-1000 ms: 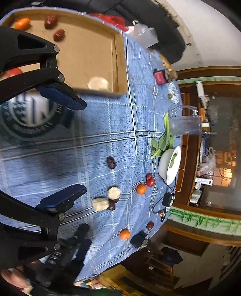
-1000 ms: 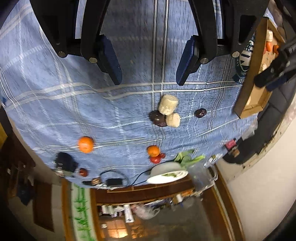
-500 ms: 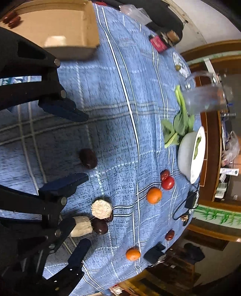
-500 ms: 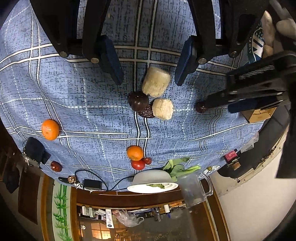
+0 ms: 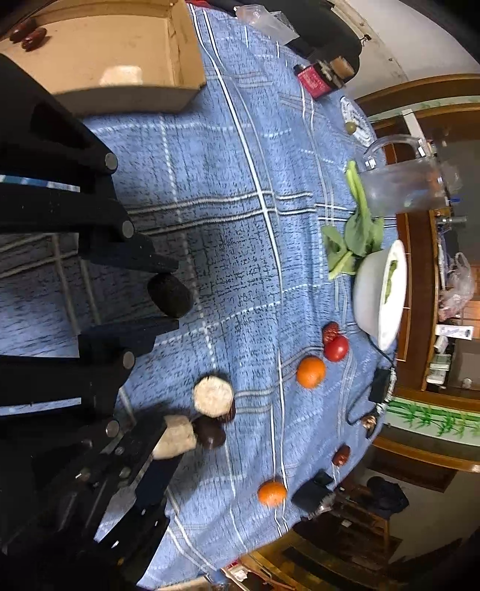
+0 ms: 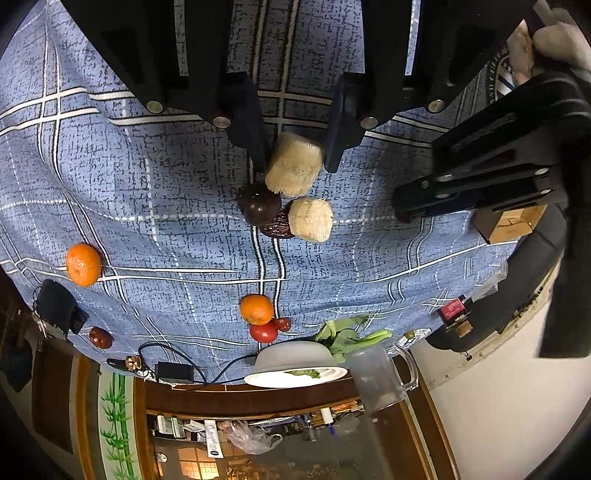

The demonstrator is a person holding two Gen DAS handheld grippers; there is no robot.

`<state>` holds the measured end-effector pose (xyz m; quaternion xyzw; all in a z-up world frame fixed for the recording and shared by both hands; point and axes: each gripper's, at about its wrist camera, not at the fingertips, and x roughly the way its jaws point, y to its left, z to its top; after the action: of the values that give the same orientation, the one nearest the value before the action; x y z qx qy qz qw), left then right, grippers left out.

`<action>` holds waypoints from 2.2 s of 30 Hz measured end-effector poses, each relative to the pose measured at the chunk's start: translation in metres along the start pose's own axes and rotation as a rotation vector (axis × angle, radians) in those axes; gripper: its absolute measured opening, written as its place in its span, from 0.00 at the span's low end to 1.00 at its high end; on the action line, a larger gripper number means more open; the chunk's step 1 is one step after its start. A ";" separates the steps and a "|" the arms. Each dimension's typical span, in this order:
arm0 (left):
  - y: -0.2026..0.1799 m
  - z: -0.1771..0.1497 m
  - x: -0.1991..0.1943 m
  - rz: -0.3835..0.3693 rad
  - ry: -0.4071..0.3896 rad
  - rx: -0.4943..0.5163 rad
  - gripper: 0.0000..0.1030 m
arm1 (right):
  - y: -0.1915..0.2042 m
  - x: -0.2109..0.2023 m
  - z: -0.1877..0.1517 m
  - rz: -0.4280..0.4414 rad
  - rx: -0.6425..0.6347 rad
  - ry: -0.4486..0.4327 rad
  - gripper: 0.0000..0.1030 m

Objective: Organize fruits
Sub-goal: 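Grasp a dark red date with the left gripper while the right grasps a white yam chunk, then carry the date and yam chunk into the box and release both, then move both open grippers back over the last fruit on the table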

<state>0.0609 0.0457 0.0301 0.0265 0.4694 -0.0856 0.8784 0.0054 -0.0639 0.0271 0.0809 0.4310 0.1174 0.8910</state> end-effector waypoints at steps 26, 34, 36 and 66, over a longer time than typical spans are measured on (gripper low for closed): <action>0.227 -0.084 -0.097 0.156 -0.027 -0.339 0.23 | 0.207 -0.039 -0.026 0.275 -0.262 0.061 0.33; 0.244 -0.087 -0.079 0.132 0.023 -0.365 0.23 | 0.255 0.008 -0.040 0.220 -0.357 0.145 0.33; 0.247 -0.087 -0.075 0.127 0.028 -0.372 0.23 | 0.261 0.013 -0.044 0.205 -0.380 0.151 0.33; 0.045 -0.131 -0.226 0.050 -0.431 -0.156 0.87 | 0.092 -0.144 -0.105 0.029 0.072 -0.186 0.65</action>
<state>-0.1622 0.1347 0.1430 -0.0486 0.2755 -0.0309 0.9596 -0.1762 -0.0113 0.0930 0.1296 0.3490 0.1069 0.9219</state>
